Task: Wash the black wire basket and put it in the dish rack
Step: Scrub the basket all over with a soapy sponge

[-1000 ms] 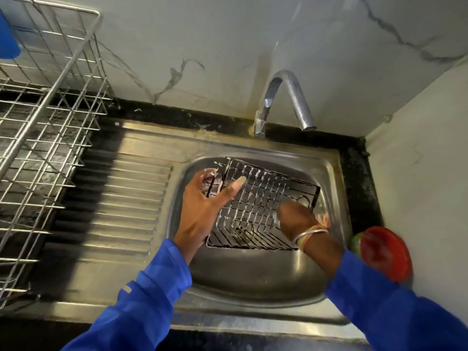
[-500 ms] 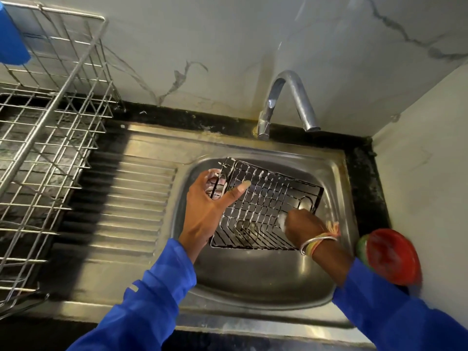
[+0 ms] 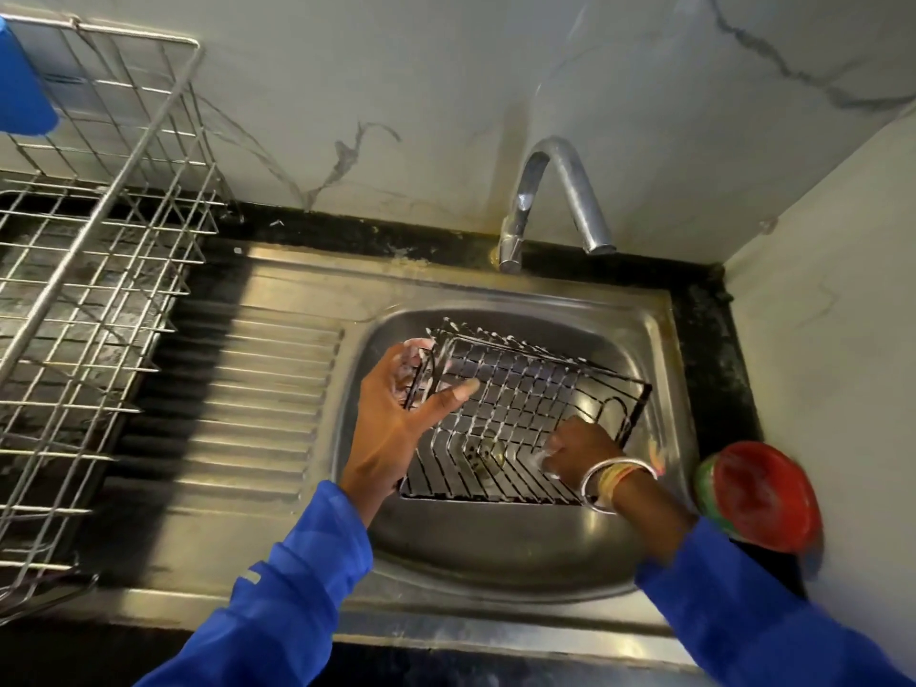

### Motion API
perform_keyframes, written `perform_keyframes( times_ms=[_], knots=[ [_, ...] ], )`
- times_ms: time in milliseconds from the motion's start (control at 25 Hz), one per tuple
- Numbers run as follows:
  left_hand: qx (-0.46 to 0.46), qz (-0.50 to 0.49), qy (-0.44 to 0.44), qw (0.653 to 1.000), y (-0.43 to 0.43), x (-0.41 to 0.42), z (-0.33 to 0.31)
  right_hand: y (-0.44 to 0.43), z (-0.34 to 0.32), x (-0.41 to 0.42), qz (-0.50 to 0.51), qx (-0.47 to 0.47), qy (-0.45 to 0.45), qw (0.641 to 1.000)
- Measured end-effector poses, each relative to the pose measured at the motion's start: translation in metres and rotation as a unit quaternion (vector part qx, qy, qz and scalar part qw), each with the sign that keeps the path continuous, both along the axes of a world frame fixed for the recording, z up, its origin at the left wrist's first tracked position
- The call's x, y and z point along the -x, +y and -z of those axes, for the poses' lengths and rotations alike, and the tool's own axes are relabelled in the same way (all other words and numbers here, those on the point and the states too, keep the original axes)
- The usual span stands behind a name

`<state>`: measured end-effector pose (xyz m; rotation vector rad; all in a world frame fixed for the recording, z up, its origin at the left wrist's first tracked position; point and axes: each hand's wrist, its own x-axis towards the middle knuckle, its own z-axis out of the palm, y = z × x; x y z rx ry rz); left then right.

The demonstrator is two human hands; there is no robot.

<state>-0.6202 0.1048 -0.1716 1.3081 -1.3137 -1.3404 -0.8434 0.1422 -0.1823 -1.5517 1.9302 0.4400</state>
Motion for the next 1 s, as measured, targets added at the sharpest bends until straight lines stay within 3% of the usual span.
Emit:
perform_keyframes(
  times_ms=[80,200,240,280,400,440,520,600,680,840,1000],
  knots=[
    [0.022,0.029,-0.012,0.999,0.002,-0.001,0.0,-0.003,-0.008,0.002,0.152,-0.026,-0.19,0.969],
    [0.099,0.079,-0.054,0.99,0.004,-0.002,0.003,0.014,-0.03,0.003,0.445,-0.007,-0.464,0.766],
    [0.129,0.094,-0.067,0.985,0.004,-0.002,0.004,0.022,-0.039,0.009,0.477,-0.011,-0.516,0.711],
    [0.158,0.107,-0.079,0.978,0.003,-0.002,0.005,0.027,-0.051,0.016,0.48,-0.009,-0.549,0.684],
    [0.23,0.151,-0.122,0.954,0.001,-0.004,0.005,0.02,-0.074,0.044,0.447,0.128,-0.559,0.686],
    [0.251,0.164,-0.135,0.944,0.0,-0.003,0.005,0.016,-0.075,0.05,0.423,0.197,-0.511,0.722],
    [0.267,0.179,-0.144,0.936,0.0,-0.001,0.008,0.01,-0.064,0.037,0.344,0.307,-0.312,0.831],
    [0.269,0.184,-0.133,0.936,0.003,0.006,0.009,0.009,-0.051,0.005,0.281,0.329,-0.222,0.874],
    [0.273,0.183,-0.119,0.937,0.004,0.01,0.008,0.012,-0.042,-0.017,0.273,0.339,-0.221,0.873],
    [0.282,0.181,-0.119,0.935,0.003,0.001,0.007,0.005,-0.037,-0.009,0.343,0.364,-0.235,0.833],
    [0.273,0.158,-0.107,0.943,0.002,-0.006,0.01,0.016,-0.058,-0.044,0.243,0.445,-0.249,0.825]
  ],
)
